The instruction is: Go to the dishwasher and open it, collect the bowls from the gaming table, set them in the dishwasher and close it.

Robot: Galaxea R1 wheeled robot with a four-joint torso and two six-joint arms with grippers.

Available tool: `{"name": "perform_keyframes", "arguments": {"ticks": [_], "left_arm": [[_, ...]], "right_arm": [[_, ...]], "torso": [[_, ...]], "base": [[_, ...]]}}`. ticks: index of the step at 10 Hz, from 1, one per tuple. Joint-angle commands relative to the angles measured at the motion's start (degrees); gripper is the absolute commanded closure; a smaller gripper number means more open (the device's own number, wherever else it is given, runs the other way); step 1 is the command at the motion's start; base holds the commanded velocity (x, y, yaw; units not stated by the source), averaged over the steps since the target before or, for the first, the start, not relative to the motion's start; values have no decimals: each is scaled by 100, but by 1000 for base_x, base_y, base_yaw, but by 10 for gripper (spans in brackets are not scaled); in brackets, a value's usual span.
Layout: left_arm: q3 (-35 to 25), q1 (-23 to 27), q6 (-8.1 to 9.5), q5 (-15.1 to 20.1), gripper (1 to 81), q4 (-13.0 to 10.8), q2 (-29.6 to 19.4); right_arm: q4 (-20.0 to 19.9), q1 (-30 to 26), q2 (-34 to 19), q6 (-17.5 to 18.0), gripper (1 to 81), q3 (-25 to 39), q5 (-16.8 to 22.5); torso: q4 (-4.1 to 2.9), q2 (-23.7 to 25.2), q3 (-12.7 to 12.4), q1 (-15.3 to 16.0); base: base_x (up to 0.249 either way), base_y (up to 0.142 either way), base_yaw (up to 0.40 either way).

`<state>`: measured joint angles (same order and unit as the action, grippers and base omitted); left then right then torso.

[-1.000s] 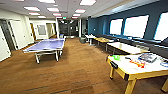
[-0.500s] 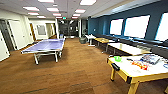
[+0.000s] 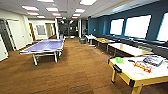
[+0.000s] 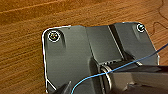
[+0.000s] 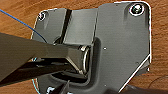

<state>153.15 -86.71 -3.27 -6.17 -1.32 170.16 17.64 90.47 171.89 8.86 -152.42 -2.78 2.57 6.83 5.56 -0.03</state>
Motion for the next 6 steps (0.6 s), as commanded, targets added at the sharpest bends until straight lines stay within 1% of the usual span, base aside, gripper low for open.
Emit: {"name": "perform_keyframes", "arguments": {"ticks": [1, 3, 6], "left_arm": [[5, 299, -51, 265, 10, -44, -34], [5, 299, -51, 274, 10, -44, -34], [5, 299, -51, 283, 10, -44, -34]], "right_arm": [[73, -270, -3, -16, 10, 29, 269], [73, -287, -3, -16, 10, 20, 269], [73, -296, -3, -7, 10, 29, 278]], "torso": [[0, 0, 0, 3], [0, -5, 2, 6], [0, -5, 2, 8]], "base": [[125, 0, 0], [87, 0, 0], [0, 0, 0]]}}
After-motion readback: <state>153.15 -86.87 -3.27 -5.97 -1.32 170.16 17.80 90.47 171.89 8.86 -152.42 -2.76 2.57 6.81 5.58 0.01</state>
